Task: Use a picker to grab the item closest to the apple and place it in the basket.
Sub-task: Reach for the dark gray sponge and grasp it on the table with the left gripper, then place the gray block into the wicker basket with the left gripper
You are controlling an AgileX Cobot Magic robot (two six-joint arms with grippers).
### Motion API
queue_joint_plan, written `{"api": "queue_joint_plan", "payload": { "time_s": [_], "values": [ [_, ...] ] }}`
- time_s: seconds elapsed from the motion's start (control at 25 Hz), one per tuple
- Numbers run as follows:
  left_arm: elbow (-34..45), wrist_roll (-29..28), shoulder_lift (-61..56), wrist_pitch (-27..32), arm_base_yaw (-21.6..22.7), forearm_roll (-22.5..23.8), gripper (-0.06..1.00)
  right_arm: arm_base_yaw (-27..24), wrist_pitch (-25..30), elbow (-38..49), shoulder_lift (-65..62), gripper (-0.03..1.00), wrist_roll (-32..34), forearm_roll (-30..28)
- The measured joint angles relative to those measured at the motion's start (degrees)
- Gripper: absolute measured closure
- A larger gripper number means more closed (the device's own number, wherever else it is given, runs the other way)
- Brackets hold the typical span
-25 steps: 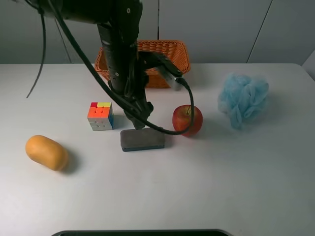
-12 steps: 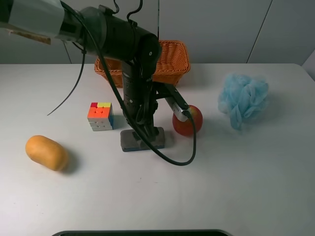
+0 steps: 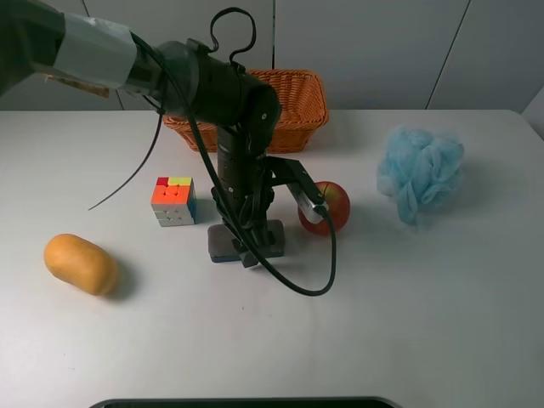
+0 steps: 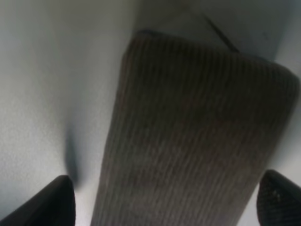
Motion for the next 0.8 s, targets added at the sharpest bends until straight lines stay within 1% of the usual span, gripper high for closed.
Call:
{"api": "queue_joint_plan", "payload": {
  "time_s": [0.16, 0.24, 0.28, 0.36, 0.4, 0.8],
  "values": [
    [0.0, 0.5, 0.5, -0.1, -0.5, 0.5, 0.21, 0.0, 0.0, 0.0, 0.0, 0.27, 0.0, 0.0],
    [0.0, 0.9, 0.5, -0.1, -0.5, 0.6, 0.23, 0.0, 0.0, 0.0, 0.0, 0.27, 0.0, 0.0],
    [0.0, 1.0, 0.5, -0.1, -0.6, 0.7, 0.27, 0.0, 0.0, 0.0, 0.0, 0.27, 0.0, 0.0],
    [0.0, 1.0, 0.5, -0.1, -0.6, 0.7, 0.39, 0.0, 0.0, 0.0, 0.0, 0.27, 0.0, 0.0],
    [0.0, 1.2, 0.5, -0.1, -0.6, 0.7, 0.41, 0.0, 0.0, 0.0, 0.0, 0.27, 0.0, 0.0],
    [0.0, 1.2, 0.2, 0.3, -0.6, 1.0, 0.40, 0.0, 0.0, 0.0, 0.0, 0.27, 0.0, 0.0]
  ]
}}
